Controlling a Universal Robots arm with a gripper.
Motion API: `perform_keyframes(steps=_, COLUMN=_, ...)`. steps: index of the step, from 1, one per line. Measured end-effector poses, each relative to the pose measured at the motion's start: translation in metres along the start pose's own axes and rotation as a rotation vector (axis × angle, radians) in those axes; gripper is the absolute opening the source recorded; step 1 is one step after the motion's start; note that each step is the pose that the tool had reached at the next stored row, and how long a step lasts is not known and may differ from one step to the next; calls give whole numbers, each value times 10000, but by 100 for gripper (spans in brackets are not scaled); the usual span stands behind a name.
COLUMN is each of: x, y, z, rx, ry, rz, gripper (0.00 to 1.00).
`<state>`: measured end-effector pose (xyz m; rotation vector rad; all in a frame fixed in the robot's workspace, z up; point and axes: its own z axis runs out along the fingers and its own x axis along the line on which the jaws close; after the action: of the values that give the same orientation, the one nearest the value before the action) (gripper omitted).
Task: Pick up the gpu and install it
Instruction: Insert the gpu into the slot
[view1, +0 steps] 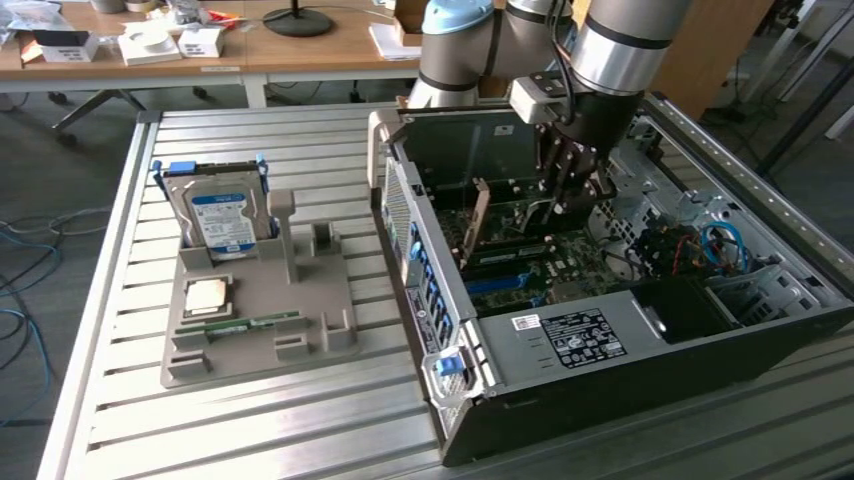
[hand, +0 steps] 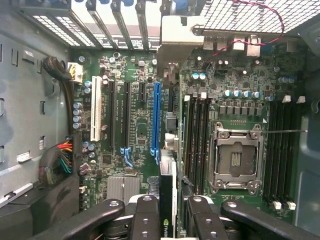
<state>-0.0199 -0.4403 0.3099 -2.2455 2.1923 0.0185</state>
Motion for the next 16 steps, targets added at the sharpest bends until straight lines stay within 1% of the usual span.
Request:
perform_keyframes(steps=6, x=0, y=3, z=0, rx=0, ry=0, rz=0, gripper=26)
perform_keyframes(steps=14, x=-2, y=79, z=1, rx=0, ry=0, rz=0, gripper=26)
perform_keyframes(steps=16, x=-2, y=83, z=1, rx=0, ry=0, rz=0, gripper=26)
